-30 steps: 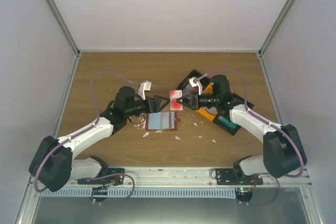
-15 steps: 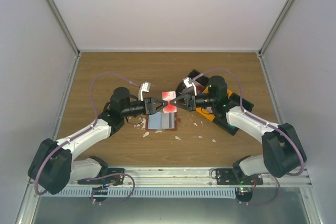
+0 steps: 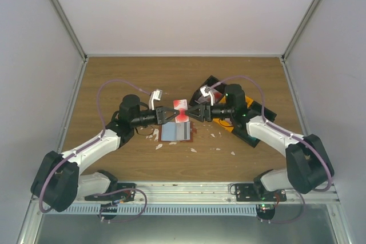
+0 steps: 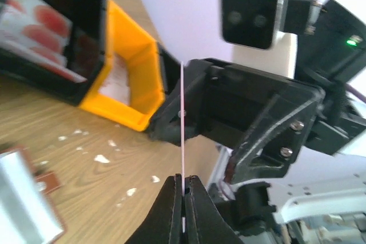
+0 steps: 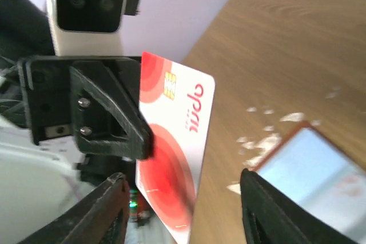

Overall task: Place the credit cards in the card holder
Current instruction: Pick up the credit card from the storage box, then insert the credit card into the card holder.

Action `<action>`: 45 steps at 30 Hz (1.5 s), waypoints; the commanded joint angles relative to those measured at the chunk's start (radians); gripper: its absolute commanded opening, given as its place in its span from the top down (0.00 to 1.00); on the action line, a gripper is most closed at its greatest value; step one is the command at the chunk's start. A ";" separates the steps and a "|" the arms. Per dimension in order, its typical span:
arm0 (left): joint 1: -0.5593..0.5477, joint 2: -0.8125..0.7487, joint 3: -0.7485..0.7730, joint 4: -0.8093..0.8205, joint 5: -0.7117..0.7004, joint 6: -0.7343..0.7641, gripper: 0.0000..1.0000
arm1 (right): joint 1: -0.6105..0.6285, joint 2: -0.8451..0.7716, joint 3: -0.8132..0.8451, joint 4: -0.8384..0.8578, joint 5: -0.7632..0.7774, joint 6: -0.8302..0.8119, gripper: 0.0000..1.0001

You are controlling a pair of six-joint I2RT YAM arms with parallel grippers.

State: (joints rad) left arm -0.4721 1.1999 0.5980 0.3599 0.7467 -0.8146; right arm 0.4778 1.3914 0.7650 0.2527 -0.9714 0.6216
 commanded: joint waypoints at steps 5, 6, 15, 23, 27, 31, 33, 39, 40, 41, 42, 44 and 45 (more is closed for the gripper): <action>0.086 -0.007 -0.025 -0.335 -0.221 0.159 1.00 | 0.118 0.000 0.081 -0.478 0.721 -0.198 0.41; 0.095 0.002 -0.035 -0.345 -0.215 0.167 1.00 | 0.151 0.011 0.095 -0.513 0.796 -0.201 0.40; 0.115 0.144 -0.137 -0.191 -0.044 0.123 1.00 | 0.330 0.241 0.223 -0.734 1.053 -0.165 0.41; 0.118 0.301 -0.141 -0.084 0.022 0.133 1.00 | 0.356 0.367 0.278 -0.801 1.113 -0.131 0.47; 0.127 0.336 -0.147 -0.023 0.059 0.114 1.00 | 0.355 0.384 0.273 -0.805 1.107 -0.116 0.52; 0.131 0.347 -0.144 0.012 0.071 0.108 1.00 | 0.355 0.396 0.263 -0.799 1.088 -0.107 0.55; 0.134 0.347 -0.142 0.014 0.072 0.111 1.00 | 0.354 0.401 0.260 -0.797 1.081 -0.105 0.56; 0.145 0.366 -0.123 -0.010 0.055 0.151 1.00 | 0.354 0.392 0.260 -0.807 1.091 -0.088 0.57; 0.148 0.373 -0.117 -0.010 0.053 0.156 1.00 | 0.354 0.380 0.262 -0.806 1.091 -0.083 0.56; 0.151 0.385 -0.110 -0.011 0.051 0.160 1.00 | 0.354 0.361 0.262 -0.801 1.086 -0.082 0.55; 0.154 0.391 -0.105 -0.012 0.049 0.160 1.00 | 0.354 0.335 0.259 -0.793 1.074 -0.081 0.53; 0.155 0.395 -0.103 -0.001 0.044 0.156 1.00 | 0.354 0.279 0.250 -0.767 1.047 -0.085 0.48; 0.155 0.397 -0.100 0.002 0.044 0.156 1.00 | 0.352 0.257 0.248 -0.756 1.032 -0.088 0.46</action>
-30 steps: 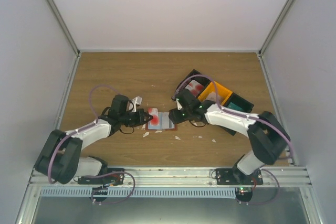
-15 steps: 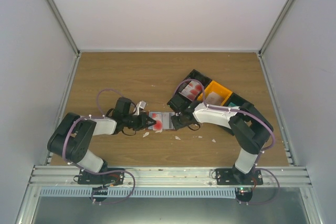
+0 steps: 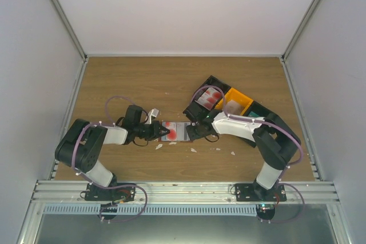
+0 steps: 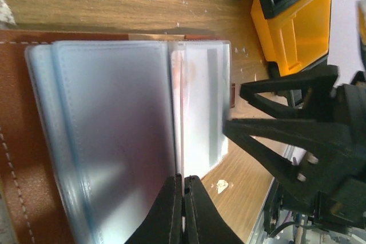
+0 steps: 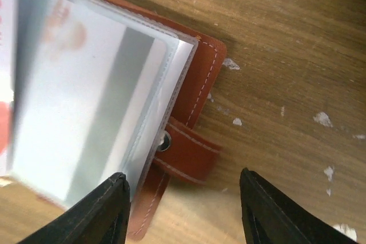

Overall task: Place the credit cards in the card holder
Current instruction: Insert the credit card into the card holder.

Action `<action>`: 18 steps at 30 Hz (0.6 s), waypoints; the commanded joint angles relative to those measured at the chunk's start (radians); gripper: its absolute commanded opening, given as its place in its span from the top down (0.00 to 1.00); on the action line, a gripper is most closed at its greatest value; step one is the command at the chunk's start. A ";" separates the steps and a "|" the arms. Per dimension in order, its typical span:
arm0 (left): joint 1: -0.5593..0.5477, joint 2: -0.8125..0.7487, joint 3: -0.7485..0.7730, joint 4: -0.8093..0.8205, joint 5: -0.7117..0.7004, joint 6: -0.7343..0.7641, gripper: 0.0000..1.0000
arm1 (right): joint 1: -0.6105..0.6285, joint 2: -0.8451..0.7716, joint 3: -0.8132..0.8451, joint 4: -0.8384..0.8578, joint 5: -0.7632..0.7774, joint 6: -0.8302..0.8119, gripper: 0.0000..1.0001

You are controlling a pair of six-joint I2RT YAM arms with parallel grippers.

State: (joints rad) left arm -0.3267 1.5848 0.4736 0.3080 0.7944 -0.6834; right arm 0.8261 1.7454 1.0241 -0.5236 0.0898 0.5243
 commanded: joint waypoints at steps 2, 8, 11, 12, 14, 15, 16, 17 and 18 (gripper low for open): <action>0.010 0.023 0.037 0.050 -0.005 0.032 1.00 | 0.000 -0.115 -0.010 0.033 -0.057 0.005 0.43; 0.009 0.072 0.047 0.080 0.023 0.024 1.00 | -0.003 -0.046 -0.001 0.033 -0.116 -0.014 0.40; 0.008 0.094 0.046 0.088 0.027 0.018 1.00 | -0.004 -0.011 -0.001 0.029 -0.100 -0.023 0.39; 0.008 0.101 0.045 0.091 0.026 0.014 1.00 | -0.004 0.001 -0.001 0.026 -0.093 -0.022 0.39; 0.009 0.115 0.046 0.094 0.026 0.005 1.00 | -0.003 0.024 0.002 0.012 -0.065 -0.017 0.40; 0.009 0.121 0.048 0.092 0.029 -0.001 1.00 | -0.005 0.029 0.001 0.006 -0.058 -0.013 0.40; 0.009 0.129 0.050 0.093 0.036 -0.006 1.00 | -0.003 0.036 -0.001 0.002 -0.046 -0.008 0.40; 0.009 0.138 0.053 0.097 0.043 -0.016 1.00 | -0.004 0.039 -0.002 -0.001 -0.040 -0.003 0.40; 0.008 0.146 0.055 0.102 0.052 -0.026 1.00 | -0.004 0.040 -0.005 -0.003 -0.039 0.000 0.41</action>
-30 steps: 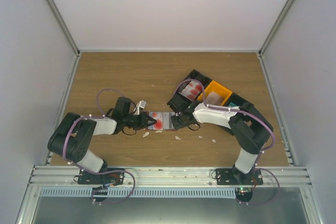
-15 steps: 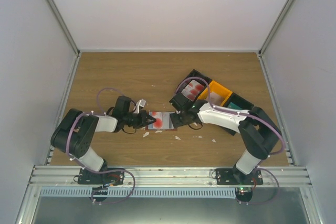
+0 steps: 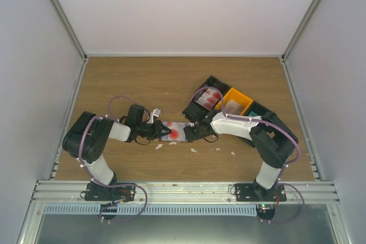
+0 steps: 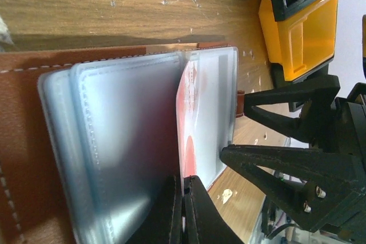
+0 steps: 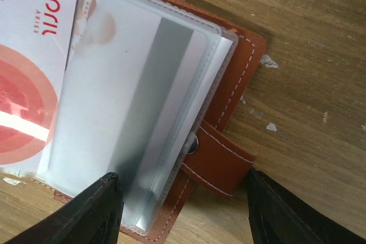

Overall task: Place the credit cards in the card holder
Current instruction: Insert the credit card into the card holder.

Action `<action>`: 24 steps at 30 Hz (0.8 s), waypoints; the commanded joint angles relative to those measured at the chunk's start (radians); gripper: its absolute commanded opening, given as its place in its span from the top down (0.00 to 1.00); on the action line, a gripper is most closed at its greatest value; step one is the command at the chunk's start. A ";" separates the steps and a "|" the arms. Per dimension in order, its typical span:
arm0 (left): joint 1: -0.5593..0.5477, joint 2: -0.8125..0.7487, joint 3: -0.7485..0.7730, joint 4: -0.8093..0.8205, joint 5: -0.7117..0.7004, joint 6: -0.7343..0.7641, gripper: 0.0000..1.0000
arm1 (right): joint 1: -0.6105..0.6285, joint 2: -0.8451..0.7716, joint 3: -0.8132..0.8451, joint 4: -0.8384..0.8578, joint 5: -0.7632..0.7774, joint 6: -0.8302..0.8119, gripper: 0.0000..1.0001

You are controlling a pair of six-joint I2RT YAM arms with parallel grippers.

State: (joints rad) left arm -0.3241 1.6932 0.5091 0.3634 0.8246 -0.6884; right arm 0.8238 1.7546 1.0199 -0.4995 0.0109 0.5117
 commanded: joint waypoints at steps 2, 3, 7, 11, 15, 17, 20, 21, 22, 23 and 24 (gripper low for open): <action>0.005 0.059 0.020 0.060 0.038 -0.043 1.00 | -0.001 0.032 -0.008 -0.022 0.034 0.021 0.42; 0.005 0.066 0.020 0.065 0.046 -0.053 1.00 | -0.001 0.030 -0.012 -0.016 0.027 0.024 0.42; 0.005 0.076 0.021 0.064 0.050 -0.076 1.00 | -0.003 0.024 -0.028 0.006 -0.001 0.042 0.45; 0.004 0.083 0.031 0.050 0.072 -0.101 1.00 | -0.003 0.023 -0.029 0.012 -0.007 0.048 0.47; 0.002 0.095 0.042 0.020 0.091 -0.111 1.00 | -0.005 0.020 -0.027 0.016 -0.008 0.047 0.48; -0.004 0.098 0.049 0.000 0.099 -0.103 1.00 | -0.006 0.021 -0.025 0.017 -0.008 0.045 0.48; -0.014 0.100 0.067 -0.042 0.100 -0.078 1.00 | -0.008 0.022 -0.025 0.022 -0.006 0.045 0.48; -0.018 0.106 0.080 -0.058 0.101 -0.068 1.00 | -0.009 0.022 -0.024 0.024 -0.008 0.045 0.49; -0.020 0.113 0.094 -0.073 0.106 -0.058 0.99 | -0.010 0.022 -0.024 0.025 -0.007 0.044 0.49; -0.024 0.120 0.108 -0.086 0.111 -0.051 0.99 | -0.011 0.023 -0.024 0.025 -0.007 0.043 0.49; -0.029 0.127 0.121 -0.098 0.114 -0.047 0.98 | -0.011 0.022 -0.023 0.026 -0.007 0.041 0.49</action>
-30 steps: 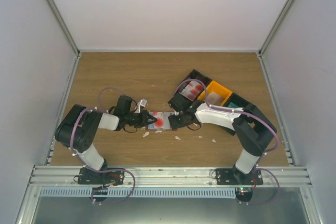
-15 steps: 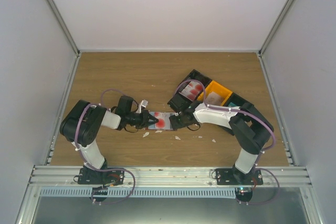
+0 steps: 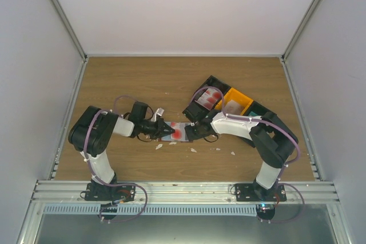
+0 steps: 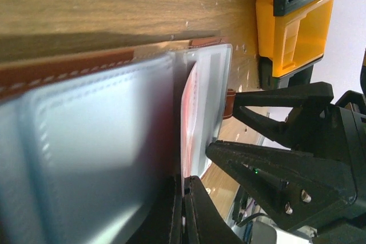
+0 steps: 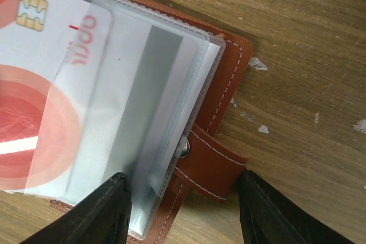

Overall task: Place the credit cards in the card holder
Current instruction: Insert the credit card into the card holder.

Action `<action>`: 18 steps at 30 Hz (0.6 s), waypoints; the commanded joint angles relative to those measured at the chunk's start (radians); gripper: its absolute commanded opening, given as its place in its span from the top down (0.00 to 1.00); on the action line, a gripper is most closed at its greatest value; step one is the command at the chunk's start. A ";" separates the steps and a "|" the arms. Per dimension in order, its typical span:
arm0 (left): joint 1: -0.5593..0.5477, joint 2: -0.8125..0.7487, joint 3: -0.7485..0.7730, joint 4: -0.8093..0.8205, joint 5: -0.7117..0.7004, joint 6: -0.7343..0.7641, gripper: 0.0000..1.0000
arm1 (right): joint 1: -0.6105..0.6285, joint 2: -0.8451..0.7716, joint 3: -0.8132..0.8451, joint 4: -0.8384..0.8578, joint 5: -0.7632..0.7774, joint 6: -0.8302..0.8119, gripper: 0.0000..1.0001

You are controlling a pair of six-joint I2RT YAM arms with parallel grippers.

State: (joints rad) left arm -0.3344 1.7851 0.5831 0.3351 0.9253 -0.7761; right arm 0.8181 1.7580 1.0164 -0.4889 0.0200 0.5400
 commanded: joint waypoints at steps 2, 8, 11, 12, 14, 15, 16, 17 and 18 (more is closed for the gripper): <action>-0.031 0.040 0.074 -0.098 0.006 0.048 0.97 | -0.007 0.016 -0.020 0.015 -0.017 0.014 0.49; -0.074 0.030 0.127 -0.187 -0.063 0.054 0.93 | -0.013 0.005 -0.025 0.019 -0.038 0.018 0.49; -0.086 0.020 0.142 -0.229 -0.095 0.069 0.91 | -0.017 0.002 -0.026 0.019 -0.038 0.018 0.49; -0.088 0.016 0.149 -0.248 -0.107 0.076 0.89 | -0.017 0.001 -0.027 0.019 -0.038 0.018 0.49; -0.095 0.004 0.160 -0.292 -0.149 0.100 0.85 | -0.018 -0.001 -0.029 0.018 -0.037 0.019 0.49; -0.097 -0.002 0.162 -0.311 -0.166 0.108 0.82 | -0.019 0.000 -0.032 0.018 -0.037 0.019 0.50; -0.098 -0.010 0.162 -0.326 -0.177 0.117 0.80 | -0.021 -0.004 -0.034 0.018 -0.037 0.018 0.50; -0.098 -0.016 0.163 -0.340 -0.183 0.126 0.76 | -0.022 -0.006 -0.035 0.018 -0.037 0.019 0.50; -0.099 -0.025 0.163 -0.363 -0.191 0.136 0.73 | -0.021 -0.007 -0.037 0.019 -0.037 0.019 0.50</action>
State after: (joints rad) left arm -0.4232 1.7985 0.7341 0.0772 0.8169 -0.6952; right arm 0.8043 1.7523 1.0088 -0.4763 -0.0025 0.5476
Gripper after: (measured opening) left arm 0.220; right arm 0.506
